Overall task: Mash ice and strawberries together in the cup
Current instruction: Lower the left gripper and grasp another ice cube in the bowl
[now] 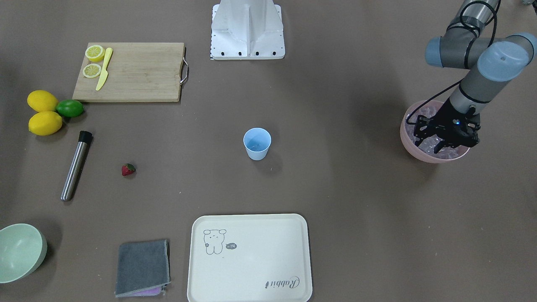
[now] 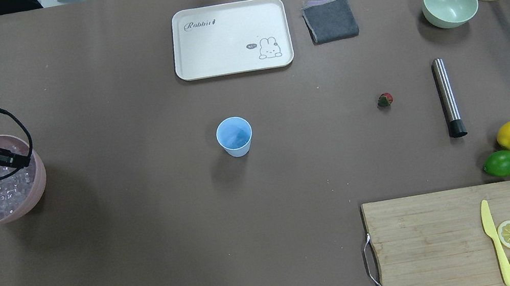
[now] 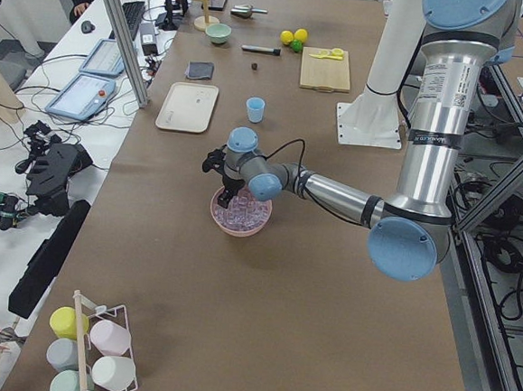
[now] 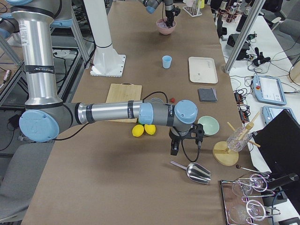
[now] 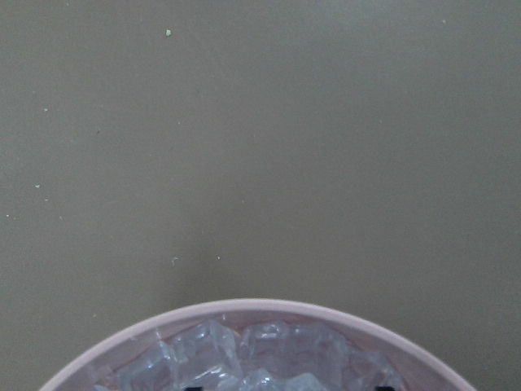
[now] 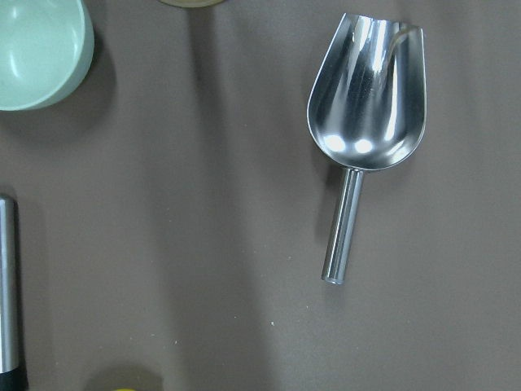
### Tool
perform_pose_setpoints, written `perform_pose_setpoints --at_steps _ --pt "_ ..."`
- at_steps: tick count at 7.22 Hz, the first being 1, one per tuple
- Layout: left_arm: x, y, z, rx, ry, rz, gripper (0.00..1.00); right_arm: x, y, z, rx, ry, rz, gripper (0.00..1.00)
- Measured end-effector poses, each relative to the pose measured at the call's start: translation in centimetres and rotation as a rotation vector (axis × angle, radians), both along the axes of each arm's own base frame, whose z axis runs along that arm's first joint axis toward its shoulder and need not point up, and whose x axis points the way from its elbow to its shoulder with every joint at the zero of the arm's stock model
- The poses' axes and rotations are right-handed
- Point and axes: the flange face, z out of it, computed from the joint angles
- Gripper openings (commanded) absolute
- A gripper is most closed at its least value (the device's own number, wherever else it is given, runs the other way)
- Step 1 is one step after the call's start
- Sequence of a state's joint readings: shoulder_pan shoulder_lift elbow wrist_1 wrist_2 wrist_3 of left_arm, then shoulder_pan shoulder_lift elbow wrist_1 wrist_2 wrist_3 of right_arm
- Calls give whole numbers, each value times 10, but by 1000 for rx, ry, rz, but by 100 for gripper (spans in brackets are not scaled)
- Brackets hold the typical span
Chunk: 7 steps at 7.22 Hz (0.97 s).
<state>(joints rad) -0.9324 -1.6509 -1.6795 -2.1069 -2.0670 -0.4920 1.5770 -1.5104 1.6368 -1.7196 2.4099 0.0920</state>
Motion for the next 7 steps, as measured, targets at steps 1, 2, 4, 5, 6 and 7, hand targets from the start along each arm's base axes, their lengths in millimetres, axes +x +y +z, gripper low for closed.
perform_pose_setpoints --at_steps 1,2,4,5,6,7 --pt "0 0 1 -1 -1 1 28 0 0 0 1 0 0 100" --pt "-1 1 1 -1 -1 2 24 0 -1 -1 1 0 0 100" --pt "-3 1 0 1 0 1 6 0 -1 -1 1 0 0 100" --pt "-5 1 -1 4 2 -1 1 -1 -1 -1 1 0 0 100" --pt "-9 0 -3 8 3 -5 0 0 -1 -1 1 0 0 100" --pt "-16 -1 -8 12 10 -13 0 0 -1 -1 0 0 0 100"
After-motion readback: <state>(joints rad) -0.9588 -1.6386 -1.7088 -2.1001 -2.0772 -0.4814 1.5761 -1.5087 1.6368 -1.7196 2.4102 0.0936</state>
